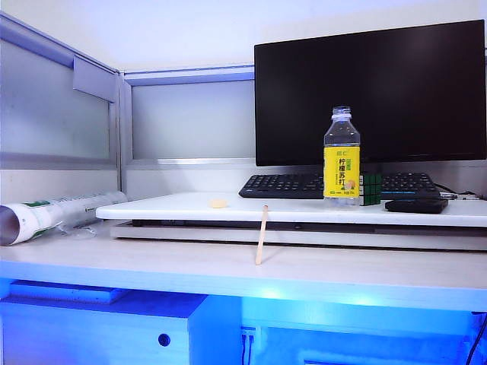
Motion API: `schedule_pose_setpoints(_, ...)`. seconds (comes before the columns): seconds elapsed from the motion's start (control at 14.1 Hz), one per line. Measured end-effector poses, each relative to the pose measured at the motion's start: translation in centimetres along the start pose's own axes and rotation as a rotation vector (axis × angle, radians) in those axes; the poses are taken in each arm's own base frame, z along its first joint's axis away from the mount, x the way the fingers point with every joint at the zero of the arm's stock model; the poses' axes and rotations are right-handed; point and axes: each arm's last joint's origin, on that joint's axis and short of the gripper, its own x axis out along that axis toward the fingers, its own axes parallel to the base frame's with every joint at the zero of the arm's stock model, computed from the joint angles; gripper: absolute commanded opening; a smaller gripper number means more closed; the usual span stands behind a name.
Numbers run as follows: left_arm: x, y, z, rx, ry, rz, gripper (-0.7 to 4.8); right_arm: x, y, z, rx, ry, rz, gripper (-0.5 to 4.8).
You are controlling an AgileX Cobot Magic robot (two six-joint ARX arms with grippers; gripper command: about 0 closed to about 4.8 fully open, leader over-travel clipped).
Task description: Grab a stick from the table and stick it in a plastic bottle.
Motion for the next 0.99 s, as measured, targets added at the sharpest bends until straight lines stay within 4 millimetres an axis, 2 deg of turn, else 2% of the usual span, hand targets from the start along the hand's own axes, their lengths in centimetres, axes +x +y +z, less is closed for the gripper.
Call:
schedule_pose_setpoints(0.5,0.00,-0.01,0.00,0.000,0.000,-0.004,-0.05,0.00,0.00,0.00,0.000,0.000,0.000,-0.09)
schedule_pose_setpoints(0.99,-0.14,-0.88,0.22,0.004,-0.028,-0.310,-0.05,0.00,0.01,0.00,0.000,0.000,0.004,-0.09)
